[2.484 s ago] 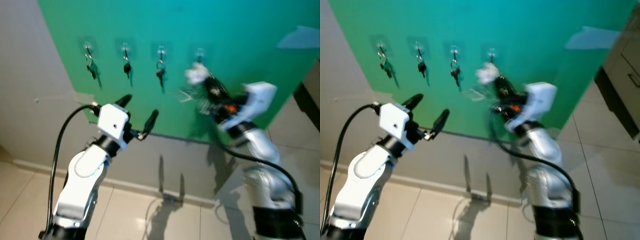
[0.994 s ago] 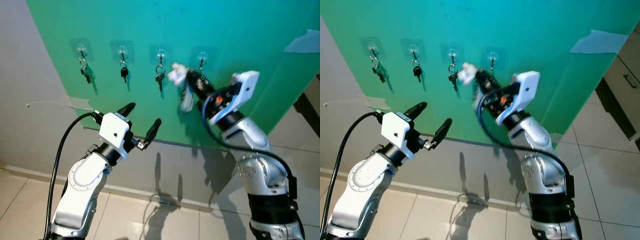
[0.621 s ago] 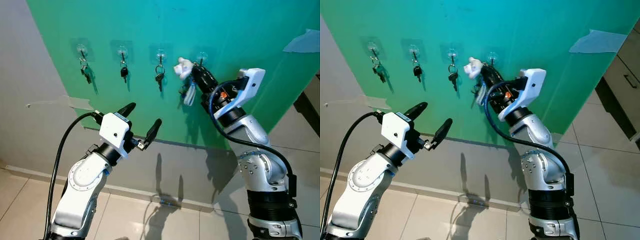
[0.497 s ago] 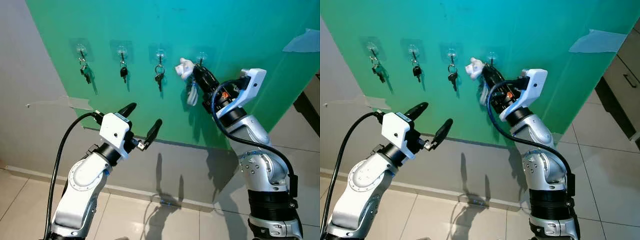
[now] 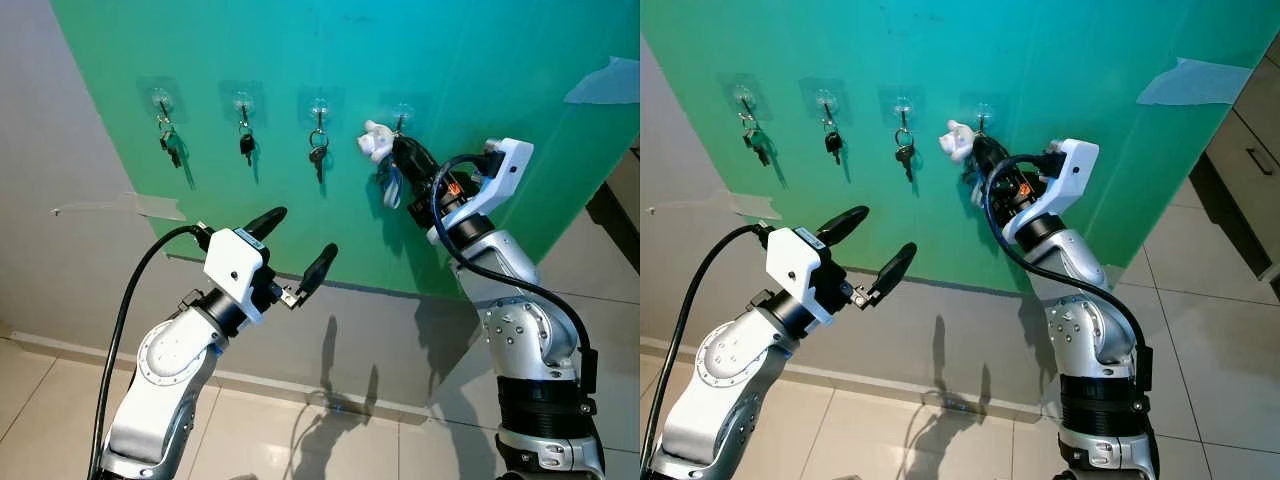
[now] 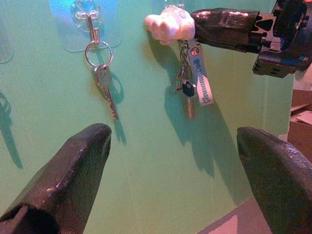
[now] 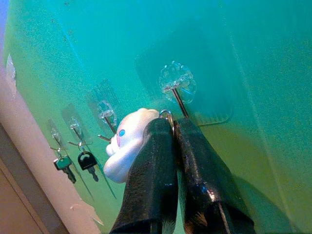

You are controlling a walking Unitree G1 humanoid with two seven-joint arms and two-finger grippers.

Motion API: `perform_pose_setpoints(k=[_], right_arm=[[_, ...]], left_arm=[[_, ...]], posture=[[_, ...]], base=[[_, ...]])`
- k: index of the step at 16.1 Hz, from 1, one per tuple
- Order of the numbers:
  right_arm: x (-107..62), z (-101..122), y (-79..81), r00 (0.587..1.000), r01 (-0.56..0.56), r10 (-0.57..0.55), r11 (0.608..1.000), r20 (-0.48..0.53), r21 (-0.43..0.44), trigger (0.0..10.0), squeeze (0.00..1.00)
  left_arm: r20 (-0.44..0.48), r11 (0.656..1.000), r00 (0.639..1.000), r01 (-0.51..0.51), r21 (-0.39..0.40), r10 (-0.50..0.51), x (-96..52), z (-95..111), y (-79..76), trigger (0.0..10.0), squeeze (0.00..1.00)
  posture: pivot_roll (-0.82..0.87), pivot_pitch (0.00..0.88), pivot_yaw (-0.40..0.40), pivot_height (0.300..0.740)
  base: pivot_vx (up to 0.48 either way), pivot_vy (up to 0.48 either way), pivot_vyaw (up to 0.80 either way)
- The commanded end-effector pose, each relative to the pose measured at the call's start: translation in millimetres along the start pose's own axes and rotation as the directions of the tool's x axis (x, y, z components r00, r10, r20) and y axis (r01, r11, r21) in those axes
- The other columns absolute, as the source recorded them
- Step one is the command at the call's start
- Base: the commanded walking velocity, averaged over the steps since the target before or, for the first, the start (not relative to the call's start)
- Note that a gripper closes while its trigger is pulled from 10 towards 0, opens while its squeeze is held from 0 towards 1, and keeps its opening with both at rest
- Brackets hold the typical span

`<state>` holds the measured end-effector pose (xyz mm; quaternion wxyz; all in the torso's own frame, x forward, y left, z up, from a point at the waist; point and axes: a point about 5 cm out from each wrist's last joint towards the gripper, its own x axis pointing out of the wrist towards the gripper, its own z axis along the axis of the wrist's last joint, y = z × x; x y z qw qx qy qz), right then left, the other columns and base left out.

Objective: Hang keys on a hook

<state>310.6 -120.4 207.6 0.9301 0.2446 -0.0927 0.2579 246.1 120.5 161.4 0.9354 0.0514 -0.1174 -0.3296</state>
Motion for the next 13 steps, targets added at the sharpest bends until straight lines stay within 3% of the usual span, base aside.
perform_pose_setpoints(k=[1,4,8,11,13], right_arm=[[2.9,3.2,-3.9,1.000,0.030,-0.030,0.999,0.006,0.024,10.0,0.00],[1.5,-5.9,-13.4,0.992,0.104,-0.103,0.994,-0.070,0.014,10.0,0.00],[-5.3,-18.6,-17.5,0.981,0.116,-0.119,0.993,-0.155,-0.031,10.0,0.00],[-5.8,-18.4,-16.9,0.981,0.100,-0.118,0.988,-0.154,-0.120,10.0,0.00],[-6.2,-17.5,-16.1,0.983,0.097,-0.115,0.987,-0.140,-0.130,10.0,0.00]], left_arm=[[0.005,1.000,1.000,0.021,0.003,-0.021,-0.3,3.0,-1.8,10.0,0.00],[0.001,1.000,1.000,0.025,0.005,-0.025,1.3,2.7,-1.5,10.0,0.00],[0.000,1.000,1.000,0.026,0.004,-0.026,0.6,1.8,-3.8,10.0,0.00],[0.002,1.000,1.000,0.024,0.006,-0.024,0.6,1.7,-4.5,10.0,0.00],[0.004,1.000,1.000,0.020,0.008,-0.020,0.5,1.8,-4.3,10.0,0.00]], posture=[[-0.01,0.000,0.010,0.740],[-0.01,0.000,0.011,0.740],[-0.02,0.000,0.011,0.740],[-0.02,0.000,0.010,0.740],[-0.02,0.000,0.010,0.740]], base=[[0.000,0.000,0.00],[0.000,0.000,0.00],[0.000,0.000,0.00],[0.000,0.000,0.00],[0.000,0.000,0.00]])
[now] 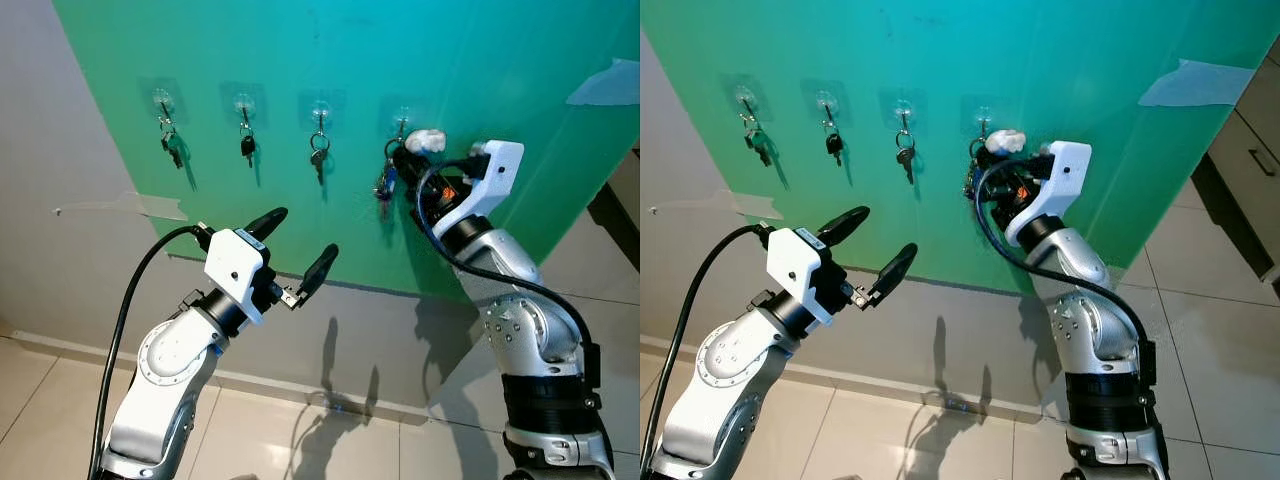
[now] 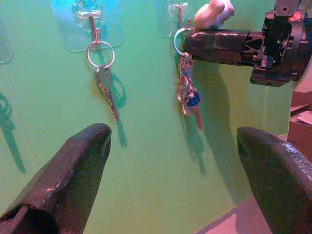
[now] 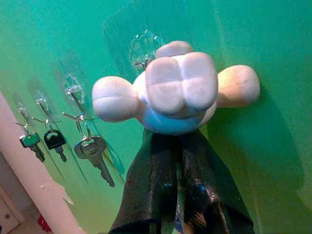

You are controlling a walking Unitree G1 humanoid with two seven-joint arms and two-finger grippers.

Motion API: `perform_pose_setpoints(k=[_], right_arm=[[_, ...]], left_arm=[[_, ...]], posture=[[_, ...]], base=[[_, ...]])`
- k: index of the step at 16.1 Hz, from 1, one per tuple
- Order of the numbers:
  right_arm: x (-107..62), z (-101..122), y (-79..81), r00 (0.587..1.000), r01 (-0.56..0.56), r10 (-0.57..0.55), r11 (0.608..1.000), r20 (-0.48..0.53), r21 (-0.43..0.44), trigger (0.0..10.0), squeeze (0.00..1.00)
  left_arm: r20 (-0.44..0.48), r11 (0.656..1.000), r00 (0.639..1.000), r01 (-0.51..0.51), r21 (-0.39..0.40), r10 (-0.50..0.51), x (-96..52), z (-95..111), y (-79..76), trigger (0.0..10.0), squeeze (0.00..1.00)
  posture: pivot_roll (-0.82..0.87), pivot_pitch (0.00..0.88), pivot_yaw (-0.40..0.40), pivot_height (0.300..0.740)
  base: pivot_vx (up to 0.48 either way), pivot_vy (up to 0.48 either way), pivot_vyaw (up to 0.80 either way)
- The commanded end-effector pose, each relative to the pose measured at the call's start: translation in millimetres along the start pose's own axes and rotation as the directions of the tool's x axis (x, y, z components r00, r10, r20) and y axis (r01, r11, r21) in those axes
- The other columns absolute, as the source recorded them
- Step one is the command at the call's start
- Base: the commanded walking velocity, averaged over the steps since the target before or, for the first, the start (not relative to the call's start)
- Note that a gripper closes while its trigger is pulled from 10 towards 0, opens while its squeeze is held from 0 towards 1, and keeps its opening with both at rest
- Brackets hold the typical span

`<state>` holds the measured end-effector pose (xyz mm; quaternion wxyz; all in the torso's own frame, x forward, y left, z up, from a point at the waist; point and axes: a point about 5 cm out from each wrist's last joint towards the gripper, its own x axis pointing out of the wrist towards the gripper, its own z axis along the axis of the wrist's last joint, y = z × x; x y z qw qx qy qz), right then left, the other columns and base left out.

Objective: Hang keys on a hook

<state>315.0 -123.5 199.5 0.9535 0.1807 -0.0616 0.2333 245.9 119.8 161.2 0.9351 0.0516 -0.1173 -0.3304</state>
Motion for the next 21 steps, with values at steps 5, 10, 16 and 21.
perform_pose_setpoints(k=[5,10,16,21], right_arm=[[-3.8,-11.8,-7.1,0.998,0.049,-0.050,0.999,-0.045,-0.015,10.0,0.00],[-5.3,-10.8,-6.1,0.999,0.036,-0.036,0.999,-0.027,0.013,10.0,1.00],[-35.1,-46.0,-18.3,0.979,0.111,-0.114,0.993,-0.169,-0.031,10.0,0.00],[-90.8,-95.3,-36.5,0.912,0.215,-0.289,0.941,-0.290,-0.261,10.0,0.00]], left_arm=[[0.007,1.000,1.000,0.021,0.011,-0.021,0.4,1.9,-3.3,10.0,0.00],[0.014,1.000,1.000,0.011,0.010,-0.011,0.3,3.0,-1.3,10.0,0.00],[-0.091,0.981,0.978,-0.184,0.056,0.189,-14.6,-16.8,13.4,10.0,0.00],[-0.288,0.911,0.866,-0.405,0.079,0.409,-63.4,-68.4,20.1,10.0,0.00]], posture=[[-0.02,0.000,0.012,0.740],[-0.02,0.000,0.013,0.740],[-0.03,0.000,0.003,0.740],[-0.04,0.000,-0.016,0.740]], base=[[0.000,0.000,0.00],[0.000,0.000,0.00],[0.000,0.000,0.00],[0.000,0.130,0.00]])
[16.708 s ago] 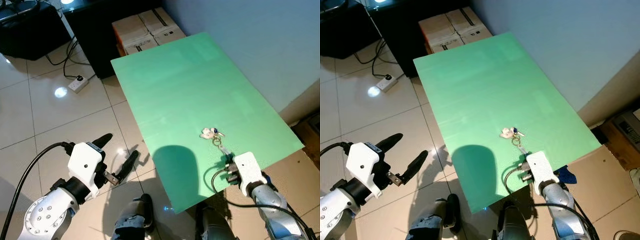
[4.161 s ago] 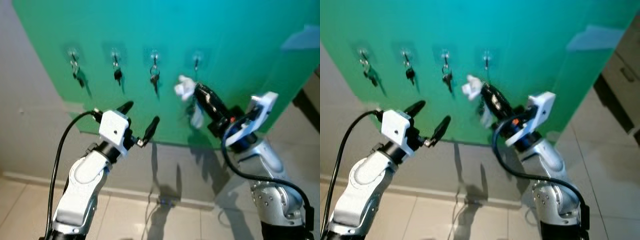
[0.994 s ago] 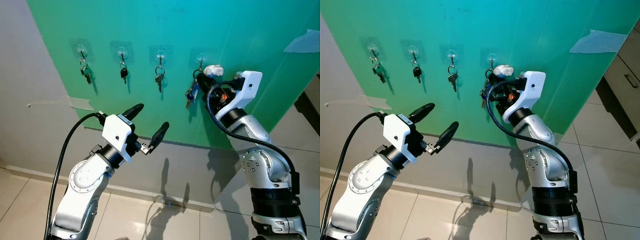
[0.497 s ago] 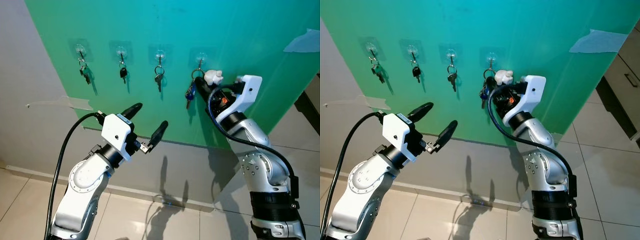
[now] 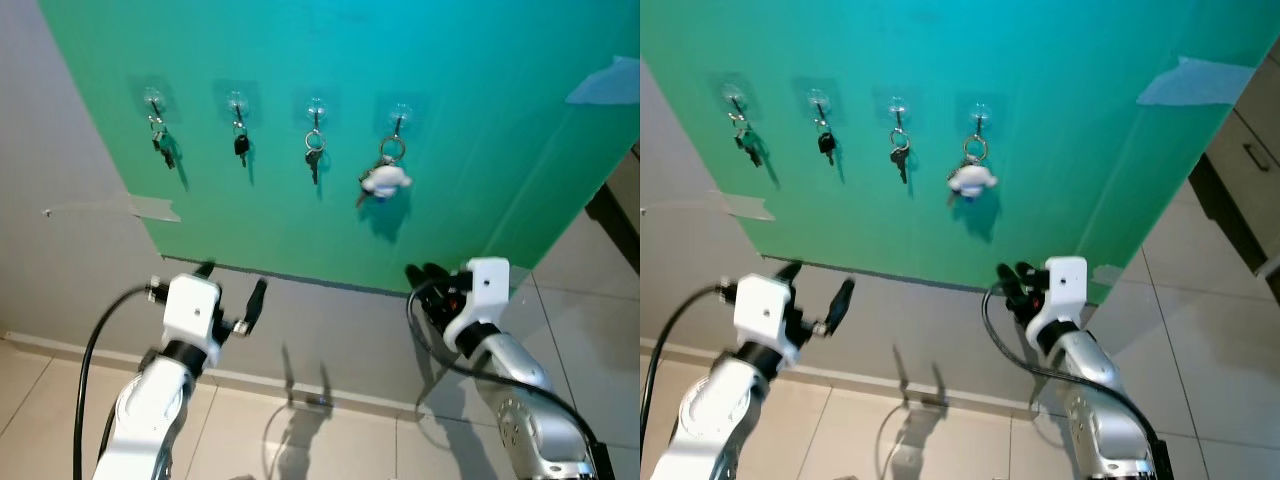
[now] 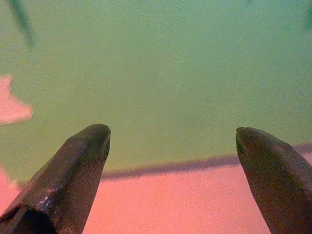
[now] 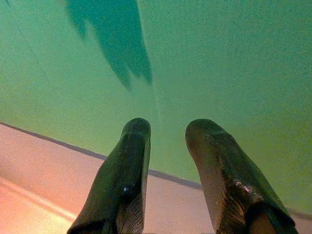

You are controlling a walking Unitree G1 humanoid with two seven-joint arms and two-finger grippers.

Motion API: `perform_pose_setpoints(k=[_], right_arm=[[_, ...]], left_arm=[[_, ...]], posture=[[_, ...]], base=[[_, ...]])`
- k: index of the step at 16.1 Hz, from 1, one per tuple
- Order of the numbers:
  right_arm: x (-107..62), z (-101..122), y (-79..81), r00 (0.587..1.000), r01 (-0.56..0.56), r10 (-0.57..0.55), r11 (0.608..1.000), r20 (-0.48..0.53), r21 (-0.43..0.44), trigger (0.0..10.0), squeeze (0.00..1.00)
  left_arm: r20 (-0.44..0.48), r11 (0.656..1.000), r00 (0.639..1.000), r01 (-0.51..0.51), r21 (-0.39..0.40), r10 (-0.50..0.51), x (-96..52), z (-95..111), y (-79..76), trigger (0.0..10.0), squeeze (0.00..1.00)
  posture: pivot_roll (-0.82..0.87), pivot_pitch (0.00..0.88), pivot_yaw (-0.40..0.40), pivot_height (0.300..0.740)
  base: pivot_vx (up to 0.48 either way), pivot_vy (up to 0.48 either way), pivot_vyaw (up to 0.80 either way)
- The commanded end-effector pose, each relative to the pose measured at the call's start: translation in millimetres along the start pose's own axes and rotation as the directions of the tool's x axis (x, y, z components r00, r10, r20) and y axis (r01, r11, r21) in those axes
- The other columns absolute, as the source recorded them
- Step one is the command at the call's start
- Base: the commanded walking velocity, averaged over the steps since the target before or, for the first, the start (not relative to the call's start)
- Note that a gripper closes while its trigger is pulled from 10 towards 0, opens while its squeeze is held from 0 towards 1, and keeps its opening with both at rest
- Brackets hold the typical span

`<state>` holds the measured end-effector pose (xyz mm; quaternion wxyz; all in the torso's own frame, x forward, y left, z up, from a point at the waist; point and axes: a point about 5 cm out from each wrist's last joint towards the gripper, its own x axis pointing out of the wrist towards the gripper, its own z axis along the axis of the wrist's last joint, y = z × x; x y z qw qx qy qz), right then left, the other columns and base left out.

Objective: Hang keys on a hook

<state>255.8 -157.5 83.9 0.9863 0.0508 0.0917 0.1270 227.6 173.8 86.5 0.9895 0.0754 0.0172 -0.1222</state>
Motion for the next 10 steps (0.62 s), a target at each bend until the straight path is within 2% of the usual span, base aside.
perform_pose_setpoints(k=[1,3,5,6,10], right_arm=[[-1.0,-10.6,-1.0,0.999,0.036,-0.038,0.997,-0.025,-0.070,10.0,0.00],[-1.4,-17.7,-1.4,0.998,0.059,-0.061,0.997,-0.030,-0.055,10.0,0.00],[-3.5,-34.4,-1.6,0.993,0.095,-0.099,0.993,-0.063,-0.070,10.0,0.00],[-4.9,-51.0,1.1,0.987,0.109,-0.118,0.991,-0.106,-0.082,10.0,0.00],[-1.2,-55.4,4.6,0.985,0.119,-0.126,0.991,-0.116,-0.068,10.0,0.00]], left_arm=[[-0.015,0.999,0.999,-0.048,0.009,0.048,-0.7,-4.6,3.8,10.0,0.00],[-0.031,0.997,0.997,-0.075,0.004,0.075,-0.7,-10.4,4.6,10.0,0.00],[-0.063,0.996,0.994,-0.093,0.018,0.093,-2.0,-23.7,3.1,10.0,0.00],[-0.078,0.995,0.992,-0.097,0.031,0.099,-2.1,-30.5,0.8,10.0,0.00],[-0.063,0.995,0.994,-0.081,0.059,0.085,-1.0,-27.2,0.6,10.0,0.00]], posture=[[-0.04,0.000,-0.018,0.740],[-0.04,0.000,-0.021,0.740],[-0.03,0.000,-0.026,0.740],[-0.03,0.000,-0.025,0.740],[-0.03,0.000,-0.024,0.740]], base=[[0.000,0.352,0.00],[0.000,0.358,0.00],[0.000,0.371,0.00],[0.000,0.379,0.00],[0.000,0.380,0.00]])
